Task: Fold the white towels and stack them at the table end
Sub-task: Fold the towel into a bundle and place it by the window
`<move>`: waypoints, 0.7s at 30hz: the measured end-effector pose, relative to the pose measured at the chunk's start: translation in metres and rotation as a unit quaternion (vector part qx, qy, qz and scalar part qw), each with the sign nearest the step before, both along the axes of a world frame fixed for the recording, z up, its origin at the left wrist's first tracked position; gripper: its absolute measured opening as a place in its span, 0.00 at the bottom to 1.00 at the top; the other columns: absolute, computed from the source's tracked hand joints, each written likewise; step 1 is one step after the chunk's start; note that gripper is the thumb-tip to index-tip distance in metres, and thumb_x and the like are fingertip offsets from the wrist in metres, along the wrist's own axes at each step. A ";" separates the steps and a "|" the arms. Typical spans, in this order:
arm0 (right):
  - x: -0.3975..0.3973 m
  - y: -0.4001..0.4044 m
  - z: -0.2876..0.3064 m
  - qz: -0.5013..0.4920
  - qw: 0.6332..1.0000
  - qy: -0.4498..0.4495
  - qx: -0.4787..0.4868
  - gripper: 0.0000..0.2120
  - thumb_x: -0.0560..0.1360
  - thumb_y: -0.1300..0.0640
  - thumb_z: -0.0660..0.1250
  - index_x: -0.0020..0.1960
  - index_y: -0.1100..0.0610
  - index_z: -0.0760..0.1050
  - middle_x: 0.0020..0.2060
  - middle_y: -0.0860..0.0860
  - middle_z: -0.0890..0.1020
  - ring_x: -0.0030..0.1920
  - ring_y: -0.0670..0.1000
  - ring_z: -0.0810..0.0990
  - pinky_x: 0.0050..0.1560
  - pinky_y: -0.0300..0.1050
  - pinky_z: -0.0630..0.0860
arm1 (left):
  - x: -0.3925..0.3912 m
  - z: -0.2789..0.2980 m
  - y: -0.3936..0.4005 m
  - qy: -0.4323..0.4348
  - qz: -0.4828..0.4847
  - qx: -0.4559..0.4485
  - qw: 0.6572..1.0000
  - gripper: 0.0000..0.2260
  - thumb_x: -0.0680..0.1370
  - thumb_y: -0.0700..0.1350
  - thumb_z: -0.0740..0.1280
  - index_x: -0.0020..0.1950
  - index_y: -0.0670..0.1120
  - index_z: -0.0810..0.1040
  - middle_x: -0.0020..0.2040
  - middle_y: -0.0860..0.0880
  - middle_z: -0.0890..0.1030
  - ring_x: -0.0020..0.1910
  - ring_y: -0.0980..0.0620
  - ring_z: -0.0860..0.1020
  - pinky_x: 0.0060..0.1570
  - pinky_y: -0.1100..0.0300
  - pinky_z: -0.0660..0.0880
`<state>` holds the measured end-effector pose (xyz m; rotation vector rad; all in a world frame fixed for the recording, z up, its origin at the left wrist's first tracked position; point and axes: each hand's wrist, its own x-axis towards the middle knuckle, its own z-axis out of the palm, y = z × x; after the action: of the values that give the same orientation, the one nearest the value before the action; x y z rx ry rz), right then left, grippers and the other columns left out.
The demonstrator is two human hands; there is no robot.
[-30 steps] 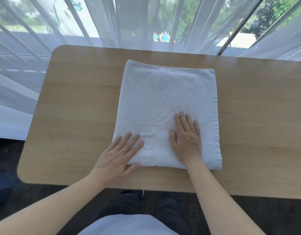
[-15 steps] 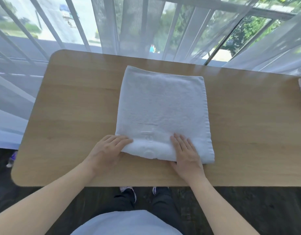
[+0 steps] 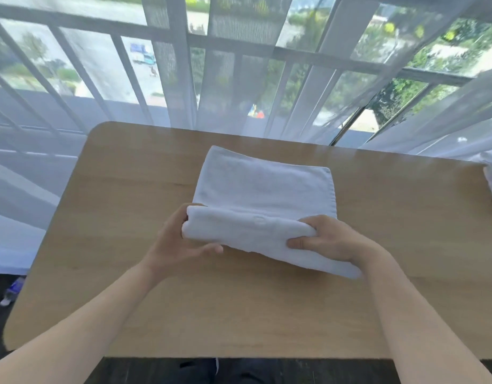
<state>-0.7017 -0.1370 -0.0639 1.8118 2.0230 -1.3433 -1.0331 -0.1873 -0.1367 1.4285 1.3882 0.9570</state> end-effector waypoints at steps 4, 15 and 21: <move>0.007 0.033 0.005 -0.007 0.998 0.024 -0.058 0.16 0.70 0.34 0.71 0.48 0.44 0.82 0.41 0.44 0.85 0.43 0.45 0.83 0.48 0.45 0.75 | 0.012 0.006 0.043 0.023 0.018 -0.046 0.999 0.30 0.59 0.64 0.79 0.58 0.70 0.75 0.55 0.70 0.81 0.53 0.68 0.80 0.44 0.73 0.75; 0.120 0.026 -0.018 -0.202 0.942 0.264 -0.046 0.20 0.69 0.42 0.76 0.60 0.44 0.81 0.57 0.47 0.85 0.58 0.47 0.83 0.52 0.37 0.78 | 0.034 0.005 0.119 -0.045 0.129 -0.158 0.978 0.19 0.62 0.71 0.74 0.49 0.66 0.82 0.48 0.61 0.86 0.44 0.61 0.84 0.36 0.66 0.78; 0.082 0.062 -0.044 -0.356 0.872 0.328 0.072 0.12 0.79 0.42 0.66 0.57 0.45 0.81 0.51 0.46 0.86 0.50 0.46 0.85 0.41 0.41 0.79 | 0.036 0.003 0.152 -0.055 0.198 -0.250 0.946 0.27 0.62 0.70 0.76 0.50 0.51 0.84 0.40 0.57 0.86 0.37 0.56 0.85 0.26 0.64 0.77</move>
<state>-0.6192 -0.0748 -0.1079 2.5882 1.7596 -2.3274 -0.9971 -0.0358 -0.1335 0.7225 1.7160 0.8296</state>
